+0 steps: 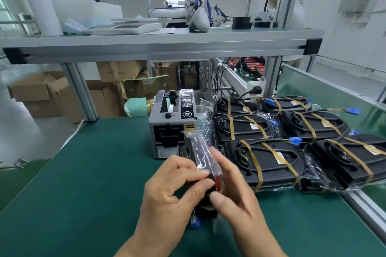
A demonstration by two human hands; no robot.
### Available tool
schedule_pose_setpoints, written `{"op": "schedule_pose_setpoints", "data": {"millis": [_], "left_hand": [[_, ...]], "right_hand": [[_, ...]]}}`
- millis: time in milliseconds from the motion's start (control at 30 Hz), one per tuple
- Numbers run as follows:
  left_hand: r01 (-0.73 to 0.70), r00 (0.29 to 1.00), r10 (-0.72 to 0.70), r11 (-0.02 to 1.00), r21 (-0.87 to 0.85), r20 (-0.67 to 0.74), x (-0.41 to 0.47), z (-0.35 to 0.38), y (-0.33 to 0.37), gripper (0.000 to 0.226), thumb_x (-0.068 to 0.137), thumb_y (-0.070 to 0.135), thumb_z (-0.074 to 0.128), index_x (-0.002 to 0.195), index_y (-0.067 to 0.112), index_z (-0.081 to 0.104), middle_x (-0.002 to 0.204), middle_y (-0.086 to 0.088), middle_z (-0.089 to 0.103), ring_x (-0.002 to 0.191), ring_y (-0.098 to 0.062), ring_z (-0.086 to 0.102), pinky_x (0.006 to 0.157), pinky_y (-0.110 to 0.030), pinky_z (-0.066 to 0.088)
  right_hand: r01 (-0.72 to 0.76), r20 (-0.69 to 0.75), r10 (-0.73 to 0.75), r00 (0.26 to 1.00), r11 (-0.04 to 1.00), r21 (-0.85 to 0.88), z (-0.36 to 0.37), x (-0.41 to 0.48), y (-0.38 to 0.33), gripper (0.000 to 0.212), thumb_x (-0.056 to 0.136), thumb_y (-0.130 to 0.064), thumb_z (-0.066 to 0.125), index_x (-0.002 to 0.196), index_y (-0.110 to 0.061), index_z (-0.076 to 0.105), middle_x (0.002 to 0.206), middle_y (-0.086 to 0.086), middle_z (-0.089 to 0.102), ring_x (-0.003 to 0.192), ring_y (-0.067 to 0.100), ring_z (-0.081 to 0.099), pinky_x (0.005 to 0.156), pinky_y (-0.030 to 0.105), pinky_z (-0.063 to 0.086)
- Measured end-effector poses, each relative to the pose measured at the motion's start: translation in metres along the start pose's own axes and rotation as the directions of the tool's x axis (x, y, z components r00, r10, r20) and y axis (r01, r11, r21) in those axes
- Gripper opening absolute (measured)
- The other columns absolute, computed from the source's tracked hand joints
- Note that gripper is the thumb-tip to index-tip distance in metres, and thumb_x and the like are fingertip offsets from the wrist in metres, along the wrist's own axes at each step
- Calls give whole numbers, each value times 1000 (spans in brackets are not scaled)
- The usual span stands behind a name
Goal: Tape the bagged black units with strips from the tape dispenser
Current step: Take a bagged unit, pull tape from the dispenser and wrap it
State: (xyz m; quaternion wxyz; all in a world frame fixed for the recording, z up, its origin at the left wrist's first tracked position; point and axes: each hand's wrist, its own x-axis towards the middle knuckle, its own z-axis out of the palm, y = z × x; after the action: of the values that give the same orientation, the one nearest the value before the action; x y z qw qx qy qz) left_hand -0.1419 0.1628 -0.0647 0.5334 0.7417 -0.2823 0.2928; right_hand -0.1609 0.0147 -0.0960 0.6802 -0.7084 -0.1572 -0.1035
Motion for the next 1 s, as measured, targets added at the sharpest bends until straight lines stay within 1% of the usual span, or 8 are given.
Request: {"op": "schedule_pose_setpoints", "data": {"millis": [133,267,500,633,733,833,933,1000], "left_hand": [[-51,999,52,998,-26,4,-12,12,5,4,82,16,71,78,17,72,93,12,65,73,-10,66,64,-18,51],[-14,1000,13,997,-76,-9,-22,22,8,6,78,9,66,76,8,71,92,10,67,61,-12,64,53,-17,50],[-116,993,117,993,32,-34,-22,27,16,11,76,9,64,73,13,73,93,11,68,68,-12,63,61,-18,49],[-102,993,104,994,40,-46,-25,26,15,12,81,18,67,76,15,77,93,11,70,71,-13,66,60,-25,53],[-99,994,101,994,45,-30,-24,23,16,13,82,21,70,77,11,77,92,7,71,75,-13,68,60,-25,54],[-125,992,125,992,-10,-8,-21,18,19,13,85,23,70,80,12,76,87,8,70,77,-12,68,66,-20,52],[153,973,-165,985,-84,-164,-4,4,11,18,87,36,63,79,26,74,76,7,71,68,-5,66,67,-11,48],[456,816,-494,869,-191,-300,16,-4,-14,21,90,38,61,79,25,75,74,5,72,59,-3,61,62,-15,49]], "right_hand": [[-34,-120,37,992,999,28,3,1,-22,68,70,-41,69,133,-51,48,128,-38,56,107,-12,62,76,5,50],[-167,-225,114,968,957,-237,2,6,-46,56,68,-40,71,111,-59,40,90,-65,41,84,-36,46,65,-9,34],[-159,-250,32,968,846,-509,1,20,-55,8,93,-27,48,98,-24,53,83,-7,64,78,6,58,72,24,44],[-162,-324,24,946,900,-405,2,19,-53,41,101,-40,29,82,-18,58,74,0,64,72,11,57,70,32,46],[-218,-363,148,920,962,-162,1,18,-53,46,104,-48,30,82,-46,70,87,-30,70,87,-8,63,80,17,47],[-237,-382,202,902,970,-47,1,15,-56,45,91,-71,30,85,-49,70,99,-41,66,100,-17,60,89,14,42],[-230,-390,201,899,973,-28,-4,12,-53,53,82,-71,27,99,-46,71,103,-43,64,100,-23,57,82,1,40],[-221,-396,207,895,975,11,-6,10,-51,56,81,-70,27,107,-43,70,103,-41,66,99,-23,58,73,-7,38]]}}
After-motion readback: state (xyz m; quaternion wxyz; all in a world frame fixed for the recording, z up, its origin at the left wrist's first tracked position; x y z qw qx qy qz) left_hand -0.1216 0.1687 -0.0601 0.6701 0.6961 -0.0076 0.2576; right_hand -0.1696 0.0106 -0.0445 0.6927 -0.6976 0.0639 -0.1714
